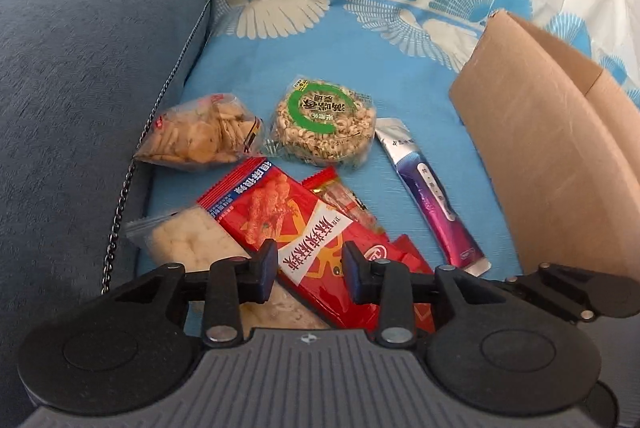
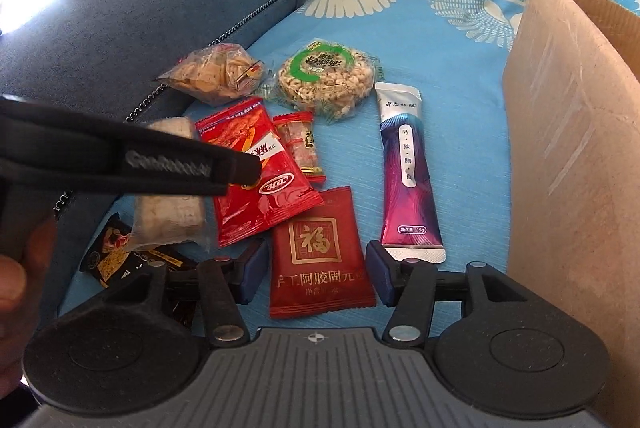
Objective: Organize snacks
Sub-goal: 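Move both tools back to the snack pile, then grasp the red square packet with the right tool while the left tool grasps the red chip bag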
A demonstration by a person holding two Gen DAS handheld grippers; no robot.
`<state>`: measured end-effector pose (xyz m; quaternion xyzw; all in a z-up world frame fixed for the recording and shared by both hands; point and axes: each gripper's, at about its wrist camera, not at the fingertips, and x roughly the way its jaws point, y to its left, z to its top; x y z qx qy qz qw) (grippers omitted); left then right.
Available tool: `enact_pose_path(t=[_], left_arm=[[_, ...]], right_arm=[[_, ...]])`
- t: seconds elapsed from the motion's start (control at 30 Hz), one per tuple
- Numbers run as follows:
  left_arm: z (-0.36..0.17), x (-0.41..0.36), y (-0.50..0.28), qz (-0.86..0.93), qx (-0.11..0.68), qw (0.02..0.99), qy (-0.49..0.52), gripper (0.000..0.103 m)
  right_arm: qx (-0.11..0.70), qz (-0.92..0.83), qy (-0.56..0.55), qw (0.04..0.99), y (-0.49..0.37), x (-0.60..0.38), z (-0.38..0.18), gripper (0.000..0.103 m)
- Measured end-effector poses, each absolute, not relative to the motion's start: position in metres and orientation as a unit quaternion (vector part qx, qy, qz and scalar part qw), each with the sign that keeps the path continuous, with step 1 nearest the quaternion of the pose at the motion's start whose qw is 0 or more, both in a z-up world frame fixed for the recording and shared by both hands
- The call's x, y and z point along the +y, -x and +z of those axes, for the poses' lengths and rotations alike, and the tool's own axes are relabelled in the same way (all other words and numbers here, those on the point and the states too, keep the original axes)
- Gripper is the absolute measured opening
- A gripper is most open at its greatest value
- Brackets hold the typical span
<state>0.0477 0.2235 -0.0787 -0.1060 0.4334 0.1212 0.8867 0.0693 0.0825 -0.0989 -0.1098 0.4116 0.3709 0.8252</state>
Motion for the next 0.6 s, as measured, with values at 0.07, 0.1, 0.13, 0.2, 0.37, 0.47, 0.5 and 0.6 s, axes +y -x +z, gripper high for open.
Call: enact_pose_path(t=[0.07,0.1,0.13,0.2,0.37,0.47,0.5,0.6], left_arm=[[-0.079,0.227,-0.048,0.124,0.429,0.886,0.122,0.038],[-0.079,0.230,-0.047,0.125,0.427,0.886,0.131,0.036],[-0.079,0.231,-0.047,0.129,0.426,0.885,0.135,0.027],[-0.078,0.232,-0.047,0.132,0.426,0.885,0.137,0.011],[-0.070,0.231,-0.043,0.133,0.412,0.892,0.130,0.000],[-0.067,0.237,-0.039,0.141,0.405,0.891,0.150,0.000],[-0.065,0.239,-0.037,0.145,0.404,0.890,0.157,0.000],[-0.063,0.250,-0.031,0.148,0.398,0.883,0.199,0.000]], right_arm=[[0.414,0.374,0.109,0.823,-0.070,0.083,-0.100,0.057],[0.413,0.375,0.109,0.823,-0.070,0.083,-0.099,0.055],[0.412,0.377,0.110,0.822,-0.069,0.083,-0.099,0.054],[0.410,0.380,0.111,0.822,-0.069,0.083,-0.099,0.052],[0.406,0.383,0.115,0.822,-0.066,0.082,-0.098,0.048],[0.398,0.385,0.122,0.824,-0.063,0.080,-0.095,0.047],[0.396,0.385,0.123,0.825,-0.062,0.079,-0.095,0.047],[0.390,0.385,0.118,0.828,-0.058,0.074,-0.090,0.047]])
